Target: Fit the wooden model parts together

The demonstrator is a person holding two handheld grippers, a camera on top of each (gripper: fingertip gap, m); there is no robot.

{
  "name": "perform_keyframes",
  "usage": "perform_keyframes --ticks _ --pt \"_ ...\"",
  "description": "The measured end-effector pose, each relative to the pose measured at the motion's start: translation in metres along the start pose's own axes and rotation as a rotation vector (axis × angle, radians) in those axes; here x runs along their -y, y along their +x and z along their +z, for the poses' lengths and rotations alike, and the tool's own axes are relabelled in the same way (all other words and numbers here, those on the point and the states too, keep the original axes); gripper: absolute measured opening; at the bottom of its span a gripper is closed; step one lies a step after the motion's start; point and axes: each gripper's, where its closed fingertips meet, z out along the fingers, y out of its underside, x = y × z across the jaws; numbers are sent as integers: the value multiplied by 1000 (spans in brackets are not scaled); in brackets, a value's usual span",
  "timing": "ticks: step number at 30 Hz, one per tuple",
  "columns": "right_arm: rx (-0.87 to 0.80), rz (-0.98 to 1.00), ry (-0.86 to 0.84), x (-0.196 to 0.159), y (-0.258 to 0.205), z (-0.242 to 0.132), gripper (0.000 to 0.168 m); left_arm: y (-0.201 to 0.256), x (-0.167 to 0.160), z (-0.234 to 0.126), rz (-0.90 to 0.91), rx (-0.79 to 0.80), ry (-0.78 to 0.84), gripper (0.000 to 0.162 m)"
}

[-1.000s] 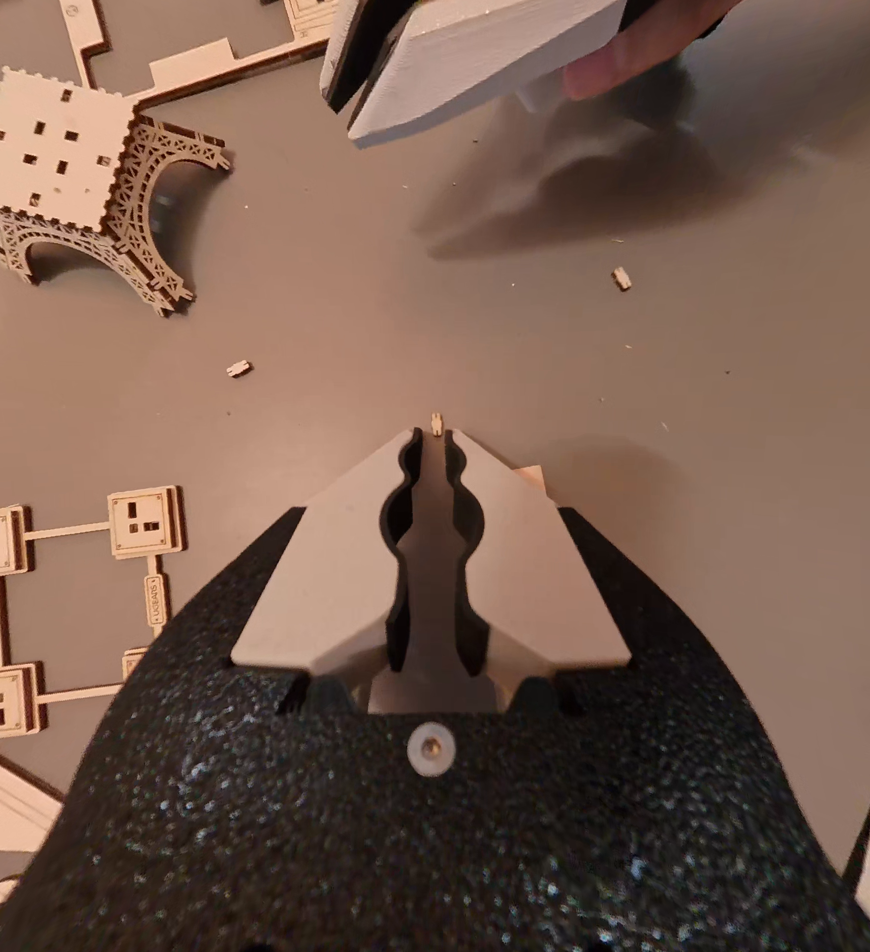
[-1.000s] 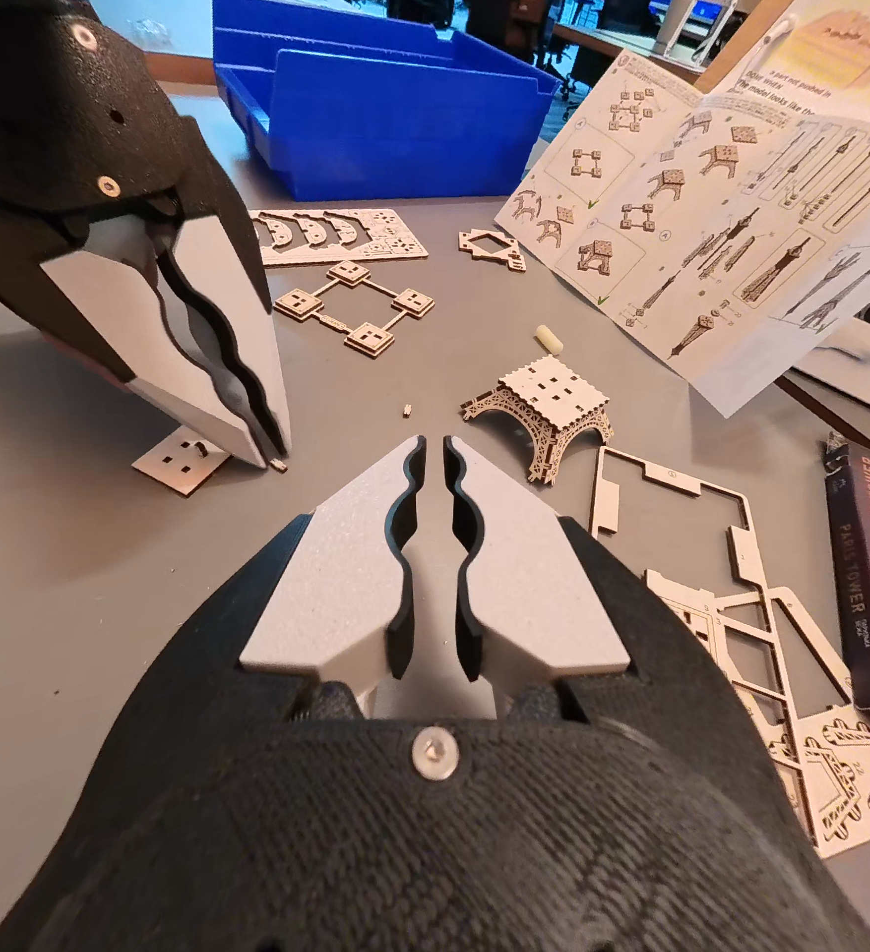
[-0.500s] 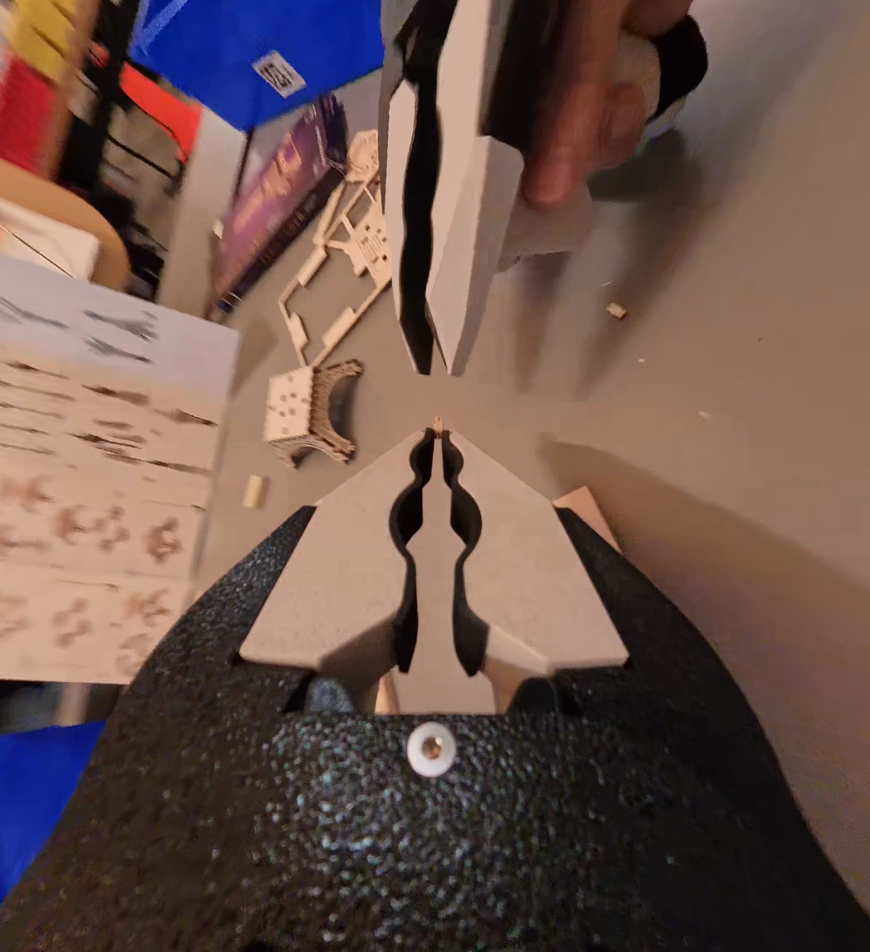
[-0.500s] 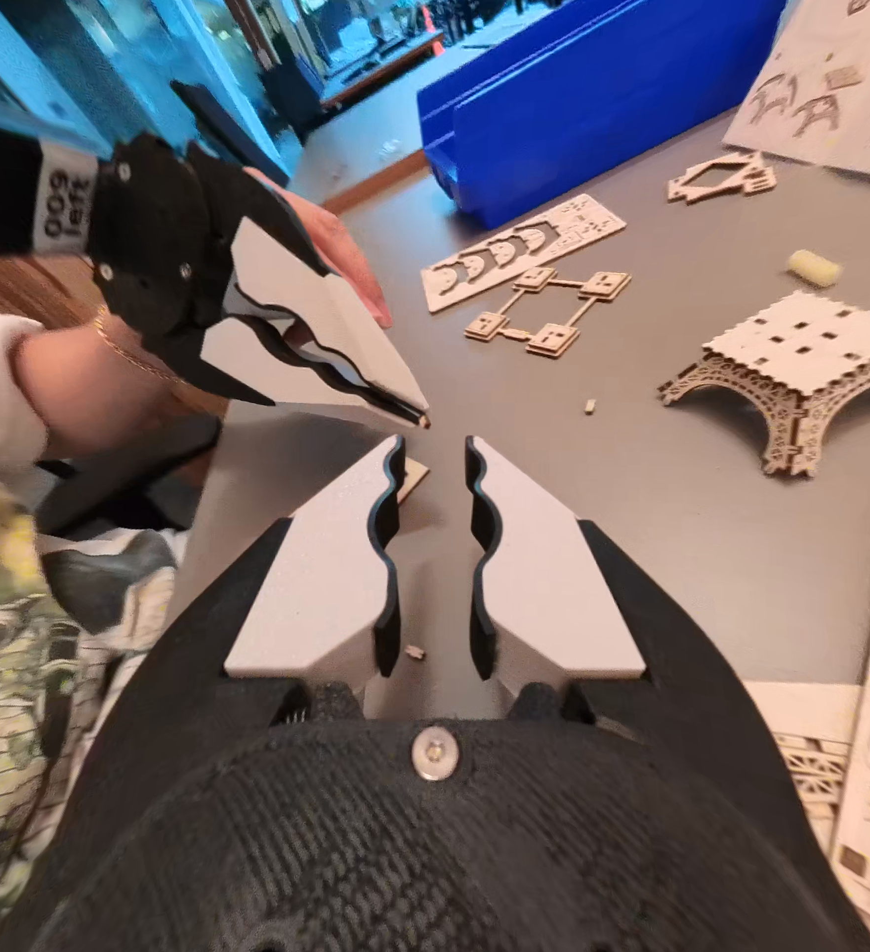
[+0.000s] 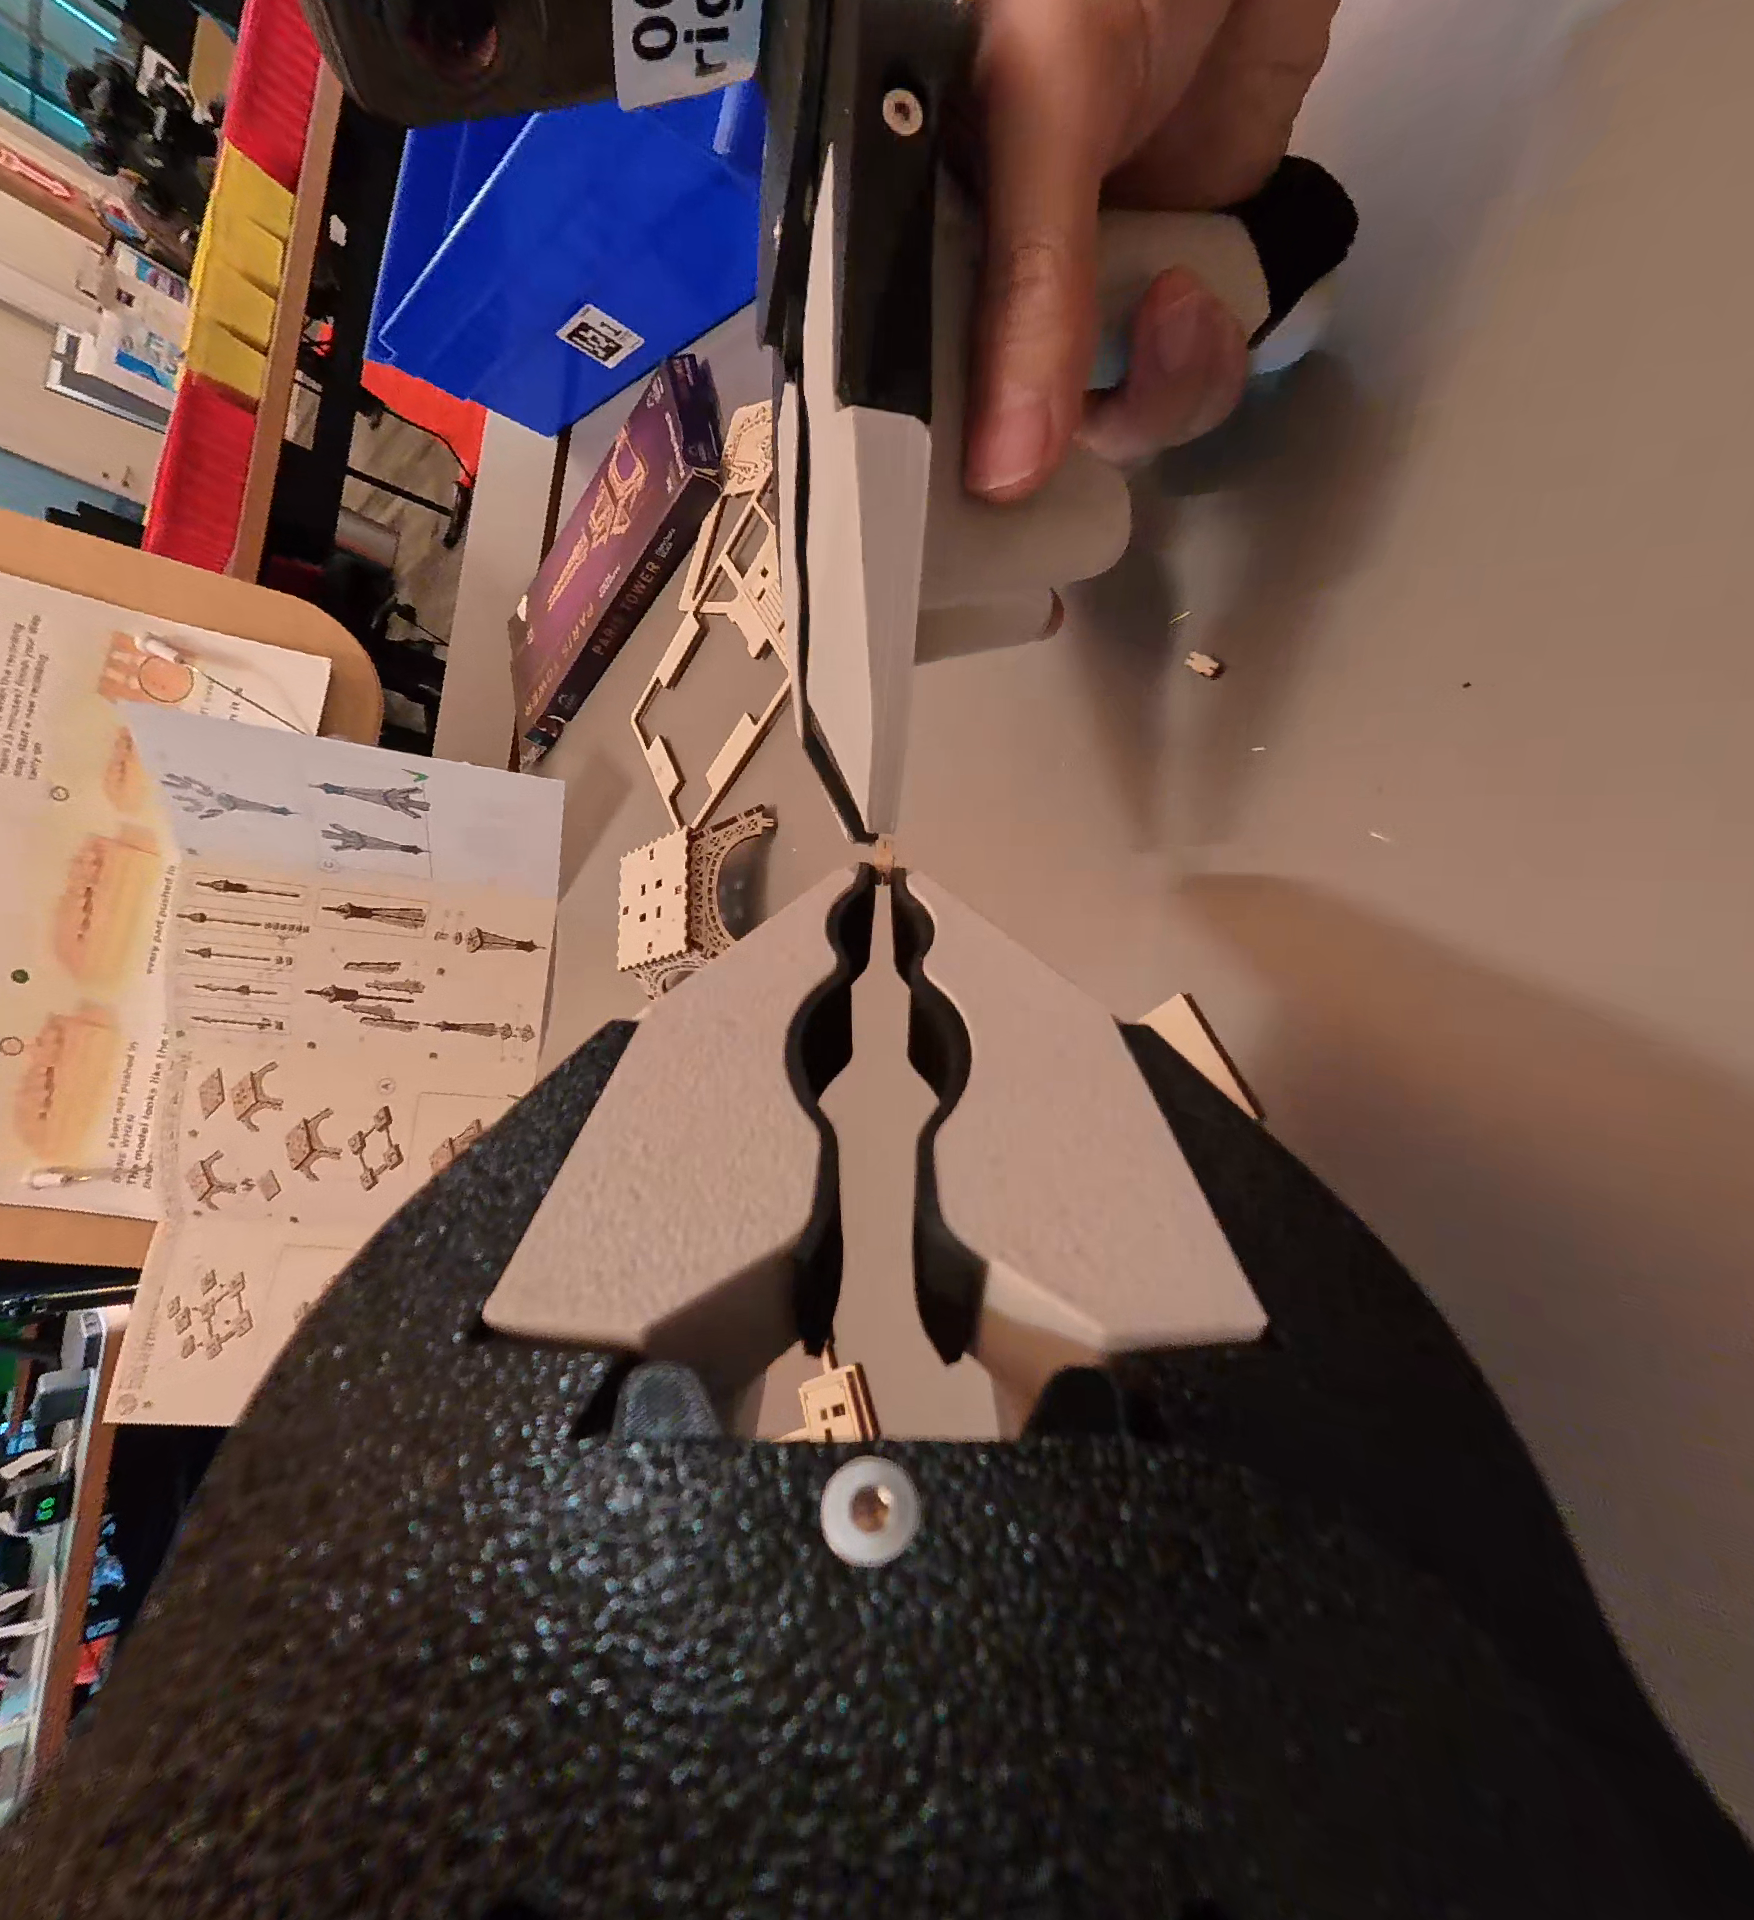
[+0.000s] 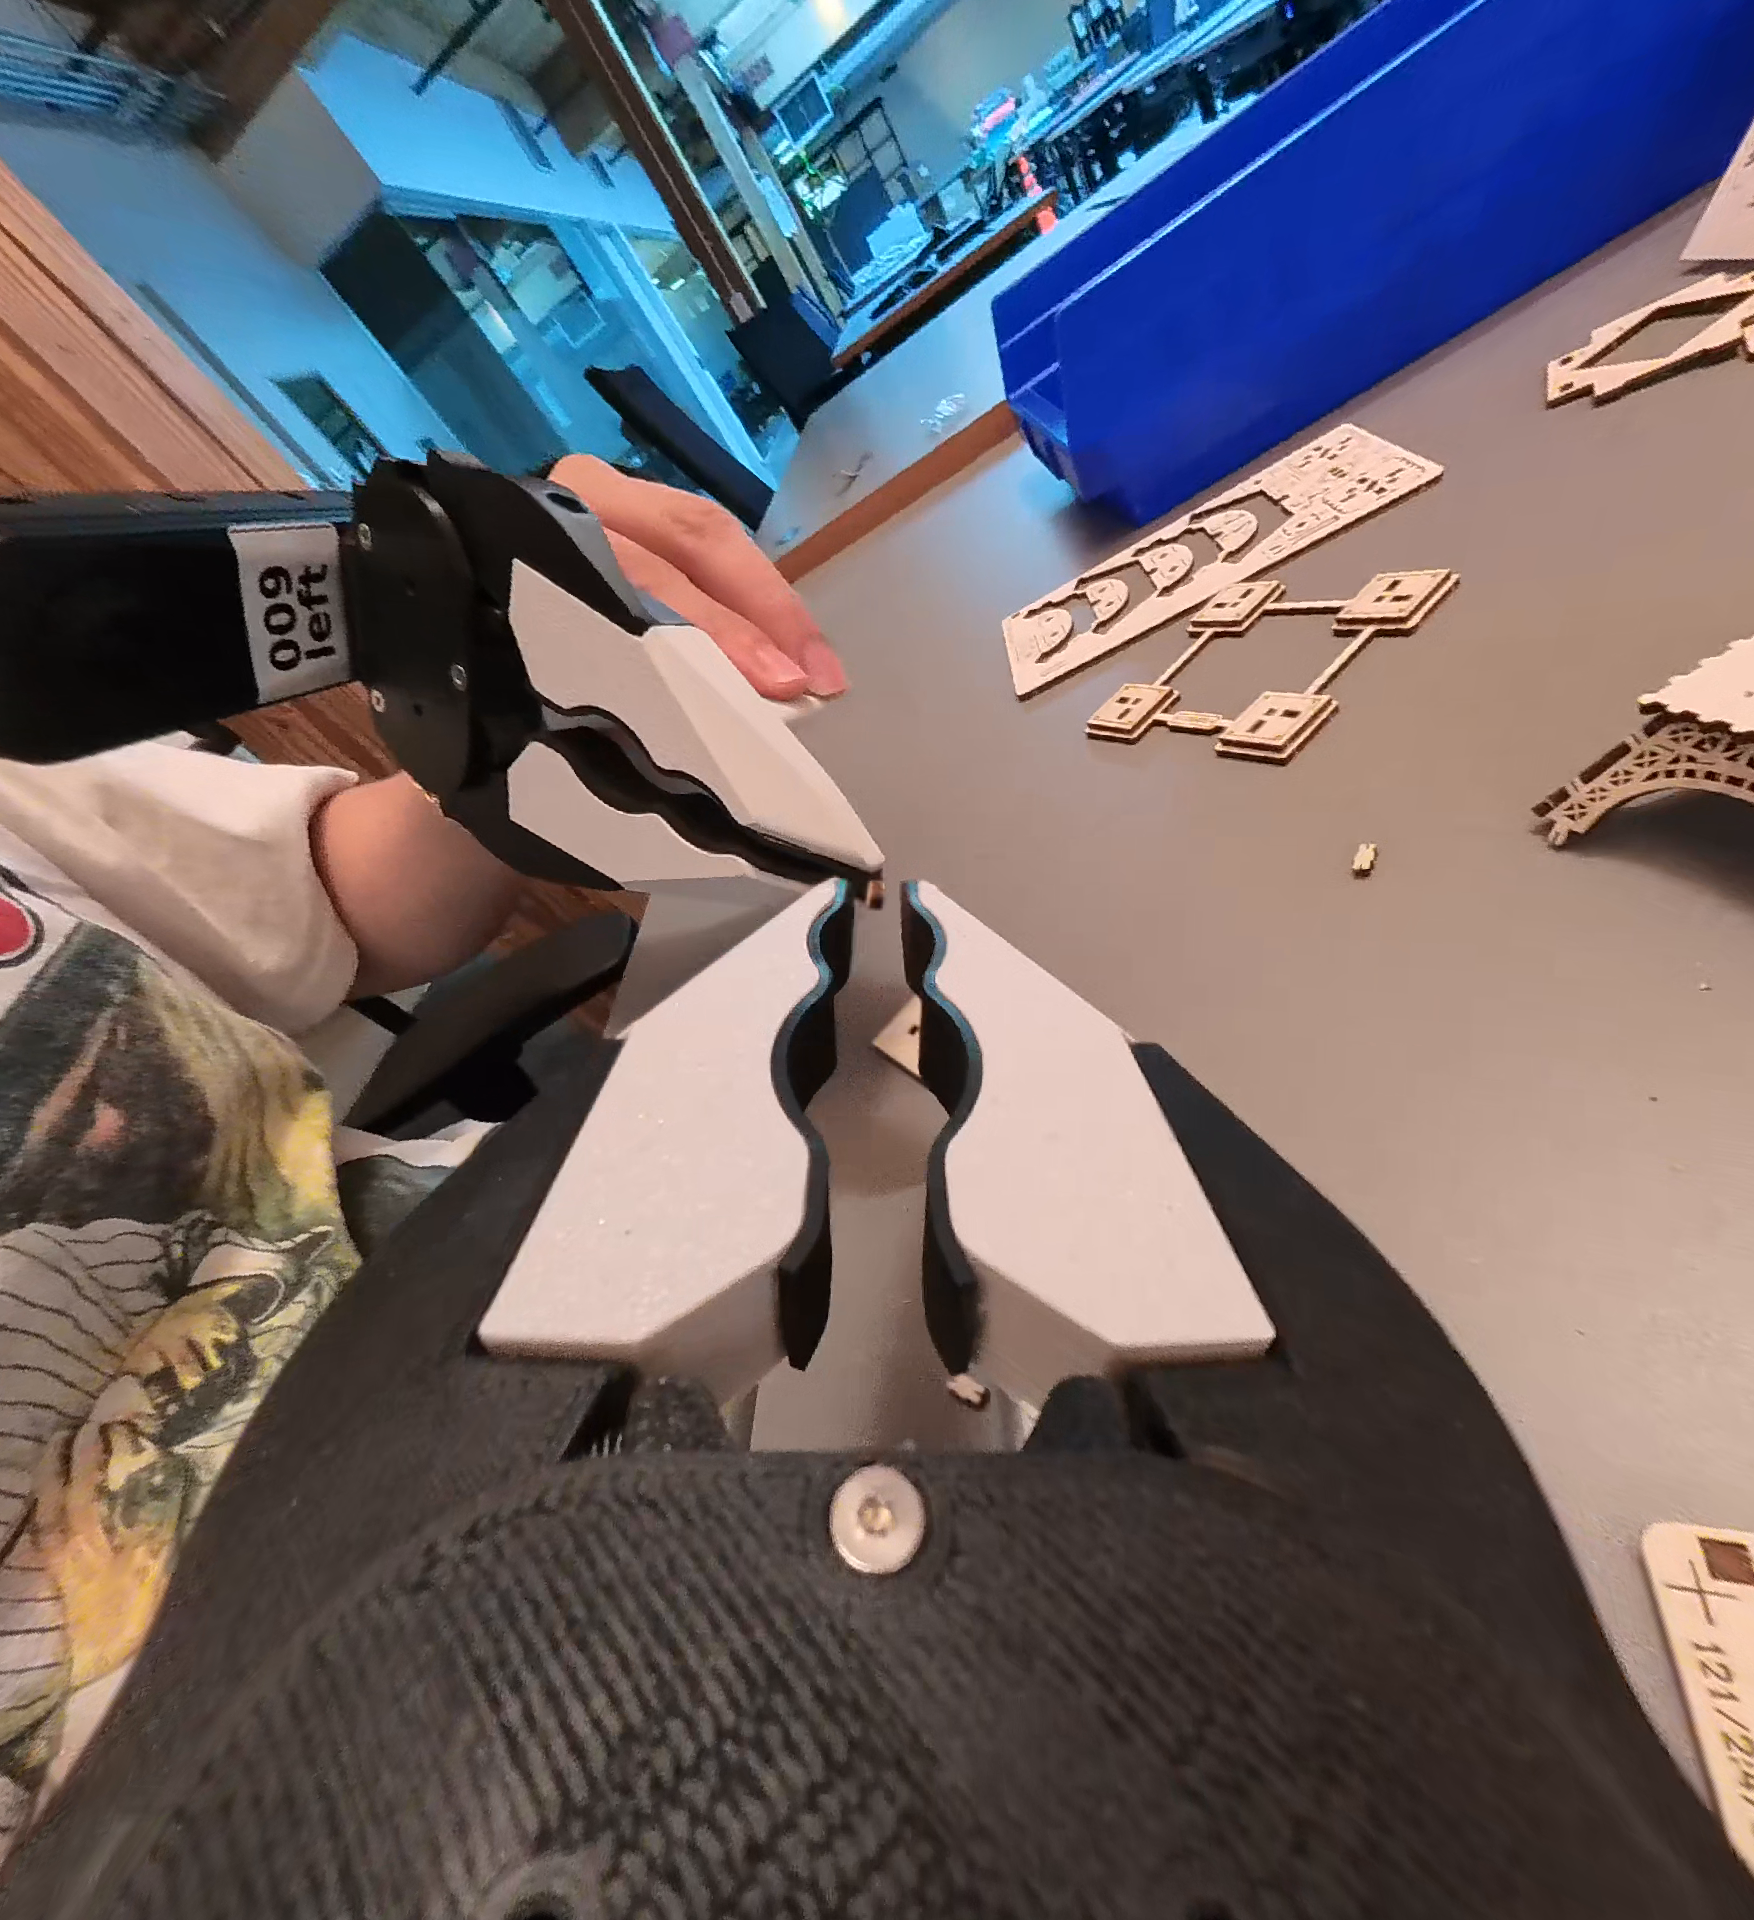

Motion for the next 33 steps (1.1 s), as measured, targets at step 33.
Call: perform_keyframes --ticks 33 --pt "169 -294 235 30 -40 -6 1 -24 39 -39 -850 -221 507 5"
